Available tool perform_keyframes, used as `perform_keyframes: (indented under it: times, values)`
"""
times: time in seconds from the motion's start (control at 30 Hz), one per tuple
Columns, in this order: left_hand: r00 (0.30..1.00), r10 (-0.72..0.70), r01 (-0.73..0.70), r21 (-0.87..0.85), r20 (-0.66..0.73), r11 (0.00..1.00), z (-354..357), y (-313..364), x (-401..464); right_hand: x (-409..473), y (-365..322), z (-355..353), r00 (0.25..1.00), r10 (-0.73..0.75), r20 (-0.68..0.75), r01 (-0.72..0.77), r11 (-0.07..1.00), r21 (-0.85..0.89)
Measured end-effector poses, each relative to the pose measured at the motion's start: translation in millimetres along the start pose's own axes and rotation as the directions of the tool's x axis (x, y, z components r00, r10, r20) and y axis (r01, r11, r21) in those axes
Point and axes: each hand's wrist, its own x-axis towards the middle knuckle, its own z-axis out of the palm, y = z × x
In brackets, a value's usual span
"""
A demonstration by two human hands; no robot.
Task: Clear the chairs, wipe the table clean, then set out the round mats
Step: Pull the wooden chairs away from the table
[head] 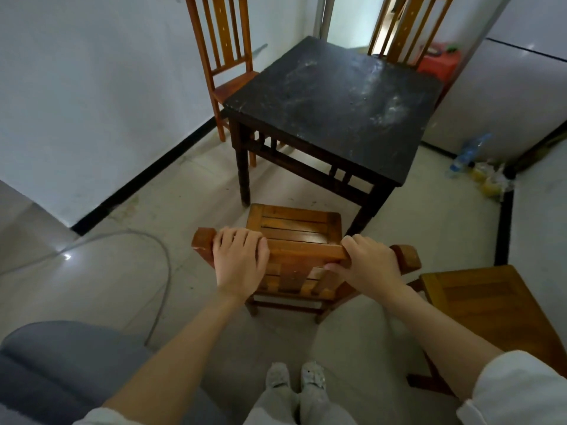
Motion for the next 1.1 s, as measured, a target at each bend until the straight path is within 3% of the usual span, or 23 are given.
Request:
perform_keyframes:
  times: [0.1, 0.23, 0.43, 0.63, 0.87, 1.1]
  values:
    - [0.995, 0.087, -0.086, 0.029, -0.055, 0.996, 5.2, -14.4, 4.2, 0.6, -3.7, 6.5, 0.993, -0.014, -0.121, 0.016, 1.0, 0.019]
    - [0.995, 0.103, -0.102, 0.072, 0.0, 0.992, 2.5, -42.5, 33.2, 20.8, -27.8, 16.3, 0.975, 0.004, -0.222, 0.008, 0.999, 0.053]
    - [0.99, -0.04, 0.029, 0.083, 0.134, 0.996, 2.4, -65.9, 72.7, 59.6, -58.8, 27.5, 0.963, 0.058, -0.262, -0.043, 0.997, 0.062]
    - [0.978, 0.147, -0.165, 0.113, 0.151, 0.98, 29.3, -45.6, 77.2, 78.4, -24.1, 29.4, 0.956, -0.002, -0.293, 0.001, 1.0, -0.005]
    - [0.97, 0.194, -0.207, 0.078, 0.145, 0.975, 53.8, -33.7, 125.4, 119.4, 17.3, 27.2, 0.95, 0.021, -0.312, -0.027, 1.0, -0.013]
    - [0.946, 0.245, -0.275, 0.124, 0.215, 0.953, 60.0, -68.6, 191.3, 173.5, 2.3, 34.7, 0.925, 0.06, -0.375, -0.054, 0.998, 0.026]
